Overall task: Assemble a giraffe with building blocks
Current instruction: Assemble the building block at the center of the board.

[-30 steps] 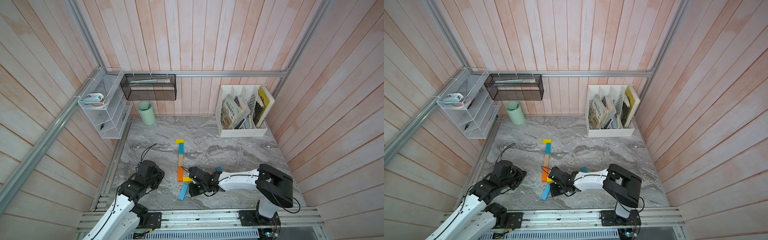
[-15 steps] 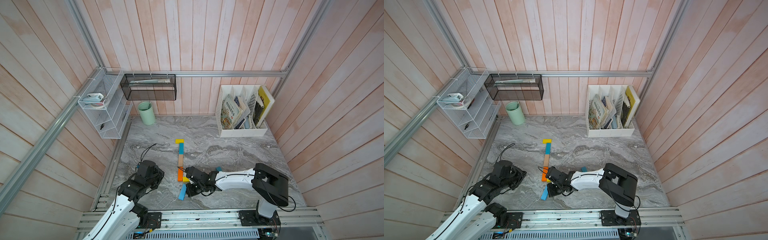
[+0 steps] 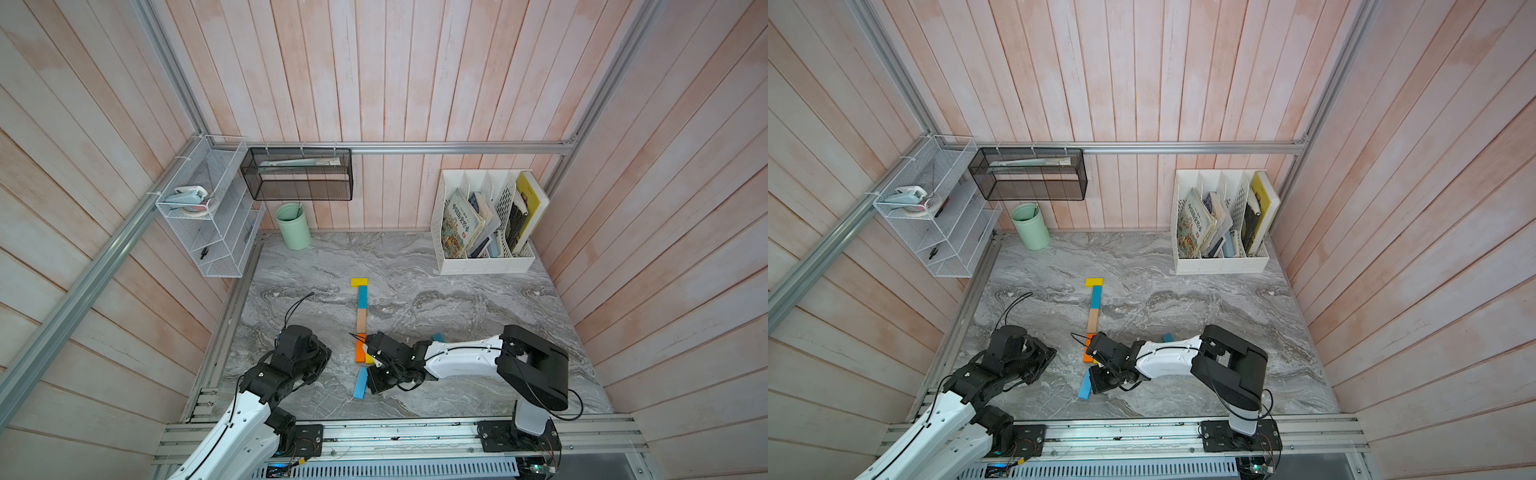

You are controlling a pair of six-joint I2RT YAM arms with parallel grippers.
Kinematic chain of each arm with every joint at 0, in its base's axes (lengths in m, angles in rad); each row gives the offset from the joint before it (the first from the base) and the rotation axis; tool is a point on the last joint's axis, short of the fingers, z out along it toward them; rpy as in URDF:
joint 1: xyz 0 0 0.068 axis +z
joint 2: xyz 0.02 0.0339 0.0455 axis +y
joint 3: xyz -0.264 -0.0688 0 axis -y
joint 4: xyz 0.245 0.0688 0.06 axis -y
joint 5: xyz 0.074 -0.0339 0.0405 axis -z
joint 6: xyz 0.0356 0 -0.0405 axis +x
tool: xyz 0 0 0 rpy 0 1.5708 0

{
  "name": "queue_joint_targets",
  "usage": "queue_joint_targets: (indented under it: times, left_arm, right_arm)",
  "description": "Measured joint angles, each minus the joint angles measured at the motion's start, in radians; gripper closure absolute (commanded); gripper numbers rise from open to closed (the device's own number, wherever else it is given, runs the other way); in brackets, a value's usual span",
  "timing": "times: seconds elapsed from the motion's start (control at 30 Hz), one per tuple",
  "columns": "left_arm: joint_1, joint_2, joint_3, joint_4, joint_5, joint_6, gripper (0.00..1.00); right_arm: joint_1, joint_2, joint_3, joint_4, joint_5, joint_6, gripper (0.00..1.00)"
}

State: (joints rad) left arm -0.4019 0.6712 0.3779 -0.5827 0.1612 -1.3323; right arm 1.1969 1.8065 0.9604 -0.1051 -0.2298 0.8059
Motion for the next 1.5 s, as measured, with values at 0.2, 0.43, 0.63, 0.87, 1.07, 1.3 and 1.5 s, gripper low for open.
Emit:
queue_joint_targets:
  times: [0.2,0.43,0.63,0.87,1.07,1.3,1.5]
  left_arm:
    - [0.0,0.017,-0.151,0.031,0.099,-0.027,1.0]
    - [-0.013,0.085,-0.109,0.055,0.138,-0.011,1.0]
    - [-0.077,0.188,-0.068,0.065,0.156,0.011,1.0]
    - [-0.113,0.238,-0.067,0.066,0.175,0.031,1.0]
    - [-0.115,0.251,-0.067,0.068,0.175,0.039,1.0]
    - [-0.115,0.283,-0.053,0.089,0.175,0.042,1.0]
    - [-0.115,0.314,-0.042,0.123,0.175,0.043,1.0]
  right_arm:
    - [0.0,0.003,0.003,0.0,0.0,0.0,1.0]
    - [-0.001,0.025,0.031,0.0,0.0,-0.011,1.0]
    - [-0.005,0.041,0.052,-0.001,-0.001,-0.023,1.0]
    - [-0.008,0.043,0.055,-0.001,0.0,-0.026,1.0]
    - [-0.008,0.042,0.048,0.008,-0.004,-0.025,1.0]
    - [0.01,0.021,0.011,0.035,-0.007,-0.013,1.0]
    - [0.032,0.019,0.006,0.042,-0.008,-0.01,1.0]
